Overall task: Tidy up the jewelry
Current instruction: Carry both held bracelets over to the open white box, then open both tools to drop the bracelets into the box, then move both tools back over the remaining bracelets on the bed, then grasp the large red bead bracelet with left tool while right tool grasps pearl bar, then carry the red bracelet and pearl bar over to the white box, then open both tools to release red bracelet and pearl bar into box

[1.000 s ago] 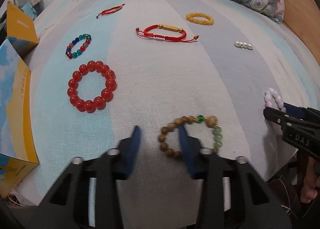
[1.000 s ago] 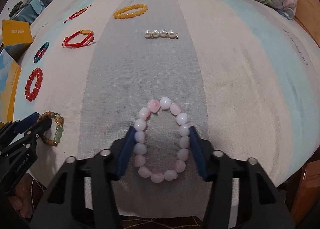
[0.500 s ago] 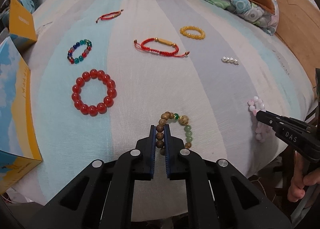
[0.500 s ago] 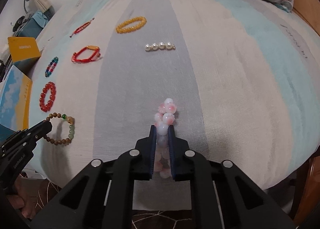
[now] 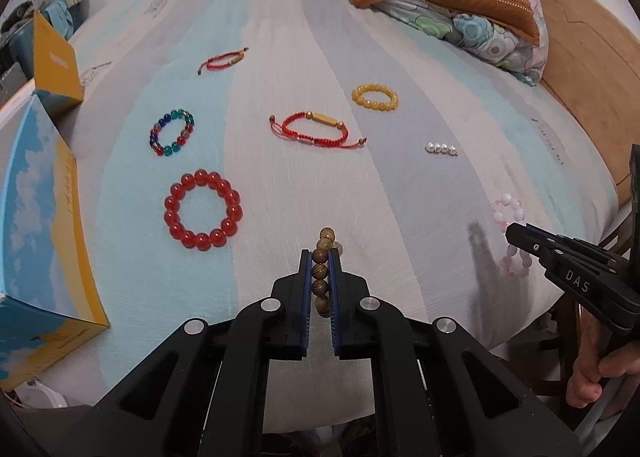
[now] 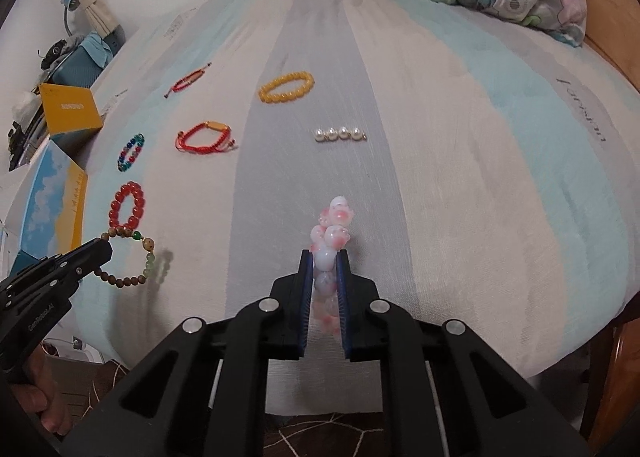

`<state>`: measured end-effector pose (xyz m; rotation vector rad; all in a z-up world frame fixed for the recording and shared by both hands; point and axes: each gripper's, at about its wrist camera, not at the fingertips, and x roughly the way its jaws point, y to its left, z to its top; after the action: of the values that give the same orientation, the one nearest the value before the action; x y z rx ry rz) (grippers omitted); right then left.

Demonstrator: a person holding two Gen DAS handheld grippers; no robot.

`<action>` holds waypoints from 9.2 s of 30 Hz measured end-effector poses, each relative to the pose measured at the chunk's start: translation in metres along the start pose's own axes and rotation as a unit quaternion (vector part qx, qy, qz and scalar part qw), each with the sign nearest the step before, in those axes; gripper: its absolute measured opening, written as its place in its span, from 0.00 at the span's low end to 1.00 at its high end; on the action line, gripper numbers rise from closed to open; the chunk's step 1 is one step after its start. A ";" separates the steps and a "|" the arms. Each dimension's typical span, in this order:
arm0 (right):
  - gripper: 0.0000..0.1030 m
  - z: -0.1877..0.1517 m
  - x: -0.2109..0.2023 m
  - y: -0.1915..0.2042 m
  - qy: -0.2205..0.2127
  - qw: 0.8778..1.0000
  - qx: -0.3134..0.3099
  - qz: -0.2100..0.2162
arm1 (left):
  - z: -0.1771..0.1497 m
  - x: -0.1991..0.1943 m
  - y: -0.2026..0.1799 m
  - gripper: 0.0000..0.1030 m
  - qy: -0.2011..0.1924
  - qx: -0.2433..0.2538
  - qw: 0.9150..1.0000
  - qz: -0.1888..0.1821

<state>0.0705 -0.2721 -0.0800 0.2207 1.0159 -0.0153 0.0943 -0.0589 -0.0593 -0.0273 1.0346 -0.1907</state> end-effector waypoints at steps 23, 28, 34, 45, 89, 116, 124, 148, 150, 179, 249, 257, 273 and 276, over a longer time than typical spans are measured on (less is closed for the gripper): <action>0.11 0.042 -0.047 0.075 -0.054 0.997 -0.045 0.024 | 0.032 -0.073 0.038 0.07 -0.062 -0.019 0.998 0.021; 0.11 0.055 -0.057 0.114 -0.067 0.995 -0.068 0.041 | 0.040 -0.097 0.066 0.07 -0.080 -0.032 0.996 0.035; 0.11 0.063 -0.062 0.176 -0.076 0.989 -0.104 0.067 | 0.038 -0.129 0.111 0.07 -0.098 -0.053 0.992 0.063; 0.11 0.045 -0.055 0.343 -0.057 0.967 -0.214 0.128 | 0.003 -0.178 0.232 0.07 -0.103 -0.123 0.979 0.128; 0.93 0.032 -0.049 0.409 -0.054 0.961 -0.259 0.080 | -0.040 -0.189 0.315 0.95 -0.096 -0.213 0.953 0.195; 0.93 0.075 -0.061 0.124 -0.066 0.991 -0.120 -0.014 | 0.045 -0.097 0.096 0.95 -0.071 -0.070 0.992 0.080; 0.93 0.097 0.000 0.058 -0.022 0.995 -0.099 -0.026 | 0.064 -0.017 0.063 0.95 -0.027 -0.032 0.997 0.063; 0.54 0.104 0.127 0.004 0.032 0.995 -0.089 -0.033 | 0.047 0.091 0.110 0.53 0.012 -0.067 0.995 0.079; 0.48 0.104 0.127 0.003 0.030 0.995 -0.091 -0.032 | 0.046 0.089 0.110 0.40 0.014 -0.069 0.995 0.076; 0.10 0.104 0.076 0.008 -0.002 0.997 -0.072 0.013 | 0.050 0.042 0.102 0.13 0.010 -0.083 0.995 0.047; 0.10 0.036 -0.113 0.363 -0.093 0.955 -0.230 0.165 | -0.024 -0.213 0.269 0.13 -0.082 -0.153 0.972 0.159; 0.10 0.015 -0.079 0.424 -0.031 0.948 -0.257 0.187 | -0.056 -0.203 0.319 0.13 -0.059 -0.194 0.965 0.168; 0.10 -0.011 0.020 0.472 0.077 0.942 -0.287 0.156 | -0.079 -0.140 0.360 0.12 -0.002 -0.225 0.962 0.153; 0.10 -0.016 0.034 0.474 0.087 0.940 -0.292 0.154 | -0.082 -0.132 0.363 0.13 0.004 -0.222 0.963 0.155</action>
<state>0.1292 0.1974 -0.0334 -0.1686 1.1086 0.5937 0.0117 0.3261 -0.0297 -0.2704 1.0593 0.3301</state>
